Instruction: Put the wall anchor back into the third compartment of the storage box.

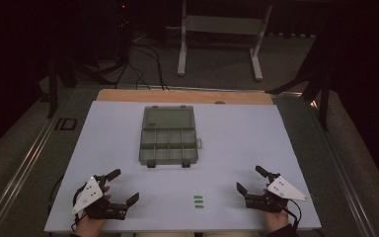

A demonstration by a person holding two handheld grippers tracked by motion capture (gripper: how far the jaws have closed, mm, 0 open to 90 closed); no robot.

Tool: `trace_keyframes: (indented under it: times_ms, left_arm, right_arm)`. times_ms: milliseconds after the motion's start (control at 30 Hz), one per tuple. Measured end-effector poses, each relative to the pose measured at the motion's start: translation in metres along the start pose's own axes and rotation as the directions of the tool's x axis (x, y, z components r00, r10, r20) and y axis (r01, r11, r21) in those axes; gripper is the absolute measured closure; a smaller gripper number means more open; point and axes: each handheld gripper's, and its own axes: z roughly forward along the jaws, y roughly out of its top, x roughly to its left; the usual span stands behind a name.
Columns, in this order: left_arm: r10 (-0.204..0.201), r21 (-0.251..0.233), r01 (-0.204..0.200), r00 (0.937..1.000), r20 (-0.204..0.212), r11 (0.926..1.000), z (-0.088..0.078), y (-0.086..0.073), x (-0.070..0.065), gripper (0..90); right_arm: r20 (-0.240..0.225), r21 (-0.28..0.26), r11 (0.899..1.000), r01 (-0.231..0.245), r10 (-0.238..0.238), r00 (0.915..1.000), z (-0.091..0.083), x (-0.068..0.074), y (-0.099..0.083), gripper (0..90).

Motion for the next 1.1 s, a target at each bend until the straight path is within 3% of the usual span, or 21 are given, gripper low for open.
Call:
trace_keyframes:
  times_ms: [700,833,967,1100]
  left_arm:
    - [-0.003,-0.005,0.002,1.0,-0.009,1.0,-0.002,0.001,0.0,0.0]
    - [-0.013,-0.019,0.013,0.9998,-0.016,0.9997,-0.003,0.006,-0.002,0.0]
    - [-0.015,0.001,0.015,0.9997,-0.021,0.9999,-0.002,0.018,-0.006,0.0]
    - [-0.044,0.059,0.043,0.999,0.014,0.9974,0.005,0.03,-0.012,0.0]
  right_arm:
    - [0.001,0.001,0.999,-0.037,0.037,0.9993,-0.003,-0.006,0.003,9.4]
    - [0.003,-0.003,1.0,-0.021,0.021,0.9998,-0.004,-0.004,0.005,9.4]
    - [0.005,-0.007,1.0,-0.022,0.022,0.9997,-0.004,-0.003,0.007,9.4]
    - [0.006,-0.007,1.0,-0.022,0.022,0.9997,-0.005,-0.002,0.008,9.4]
